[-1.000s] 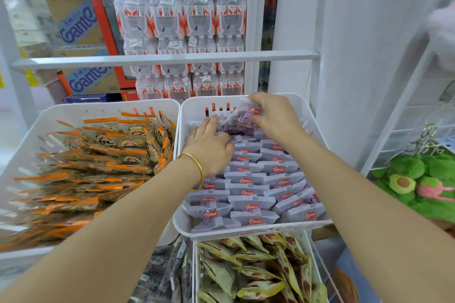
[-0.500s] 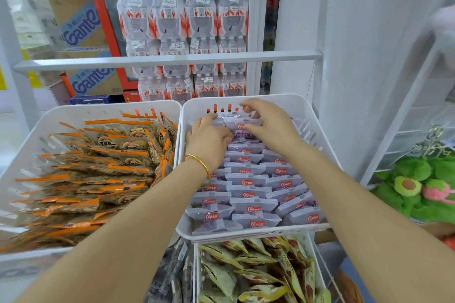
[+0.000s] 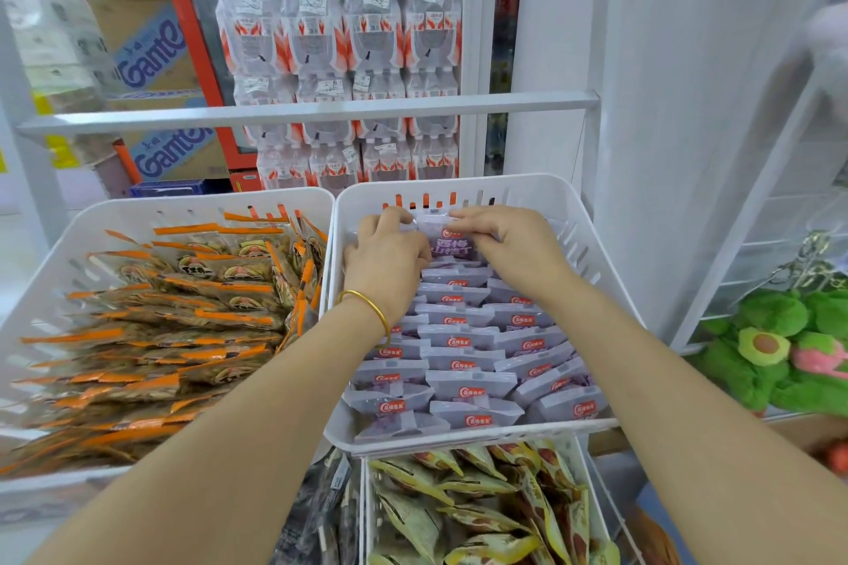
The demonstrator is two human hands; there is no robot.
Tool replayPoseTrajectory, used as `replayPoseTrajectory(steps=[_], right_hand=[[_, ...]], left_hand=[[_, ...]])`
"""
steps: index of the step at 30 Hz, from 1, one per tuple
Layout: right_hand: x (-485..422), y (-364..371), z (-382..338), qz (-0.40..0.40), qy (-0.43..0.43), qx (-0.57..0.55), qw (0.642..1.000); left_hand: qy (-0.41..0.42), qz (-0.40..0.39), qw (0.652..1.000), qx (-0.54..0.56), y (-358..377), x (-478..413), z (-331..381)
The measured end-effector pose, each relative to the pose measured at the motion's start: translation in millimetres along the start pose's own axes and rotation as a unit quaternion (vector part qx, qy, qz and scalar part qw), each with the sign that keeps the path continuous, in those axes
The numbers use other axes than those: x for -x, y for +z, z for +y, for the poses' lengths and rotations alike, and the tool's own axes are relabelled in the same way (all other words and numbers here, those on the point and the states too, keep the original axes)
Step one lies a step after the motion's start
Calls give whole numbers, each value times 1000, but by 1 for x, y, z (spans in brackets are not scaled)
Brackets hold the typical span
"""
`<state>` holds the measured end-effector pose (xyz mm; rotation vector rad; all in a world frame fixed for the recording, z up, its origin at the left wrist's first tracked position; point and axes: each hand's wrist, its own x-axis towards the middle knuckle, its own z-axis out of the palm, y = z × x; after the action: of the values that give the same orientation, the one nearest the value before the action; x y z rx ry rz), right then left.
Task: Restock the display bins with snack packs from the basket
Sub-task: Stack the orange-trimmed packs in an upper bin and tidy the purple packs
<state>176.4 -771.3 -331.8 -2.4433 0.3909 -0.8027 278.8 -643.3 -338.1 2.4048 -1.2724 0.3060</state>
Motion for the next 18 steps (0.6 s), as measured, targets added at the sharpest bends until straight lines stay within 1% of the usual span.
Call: replayPoseTrajectory(steps=[3, 7, 10, 12, 15, 18], right_hand=[[0, 0, 1, -5, 3, 27, 1000], [1, -1, 2, -2, 12, 21, 1000], [3, -2, 1, -20, 6, 70, 997], [2, -2, 0, -39, 3, 99, 994], [-3, 0, -6, -64, -2, 90, 994], [-3, 3, -8, -77, -8, 99, 992]], left_hand=[[0, 28, 999, 34, 2, 0, -2], [-2, 70, 994, 85, 5, -1, -4], [-8, 101, 988, 113, 6, -2, -2], [-2, 105, 988, 118, 7, 0, 0], [16, 101, 989, 111, 8, 3, 0], [-4, 116, 985, 126, 5, 0, 0]])
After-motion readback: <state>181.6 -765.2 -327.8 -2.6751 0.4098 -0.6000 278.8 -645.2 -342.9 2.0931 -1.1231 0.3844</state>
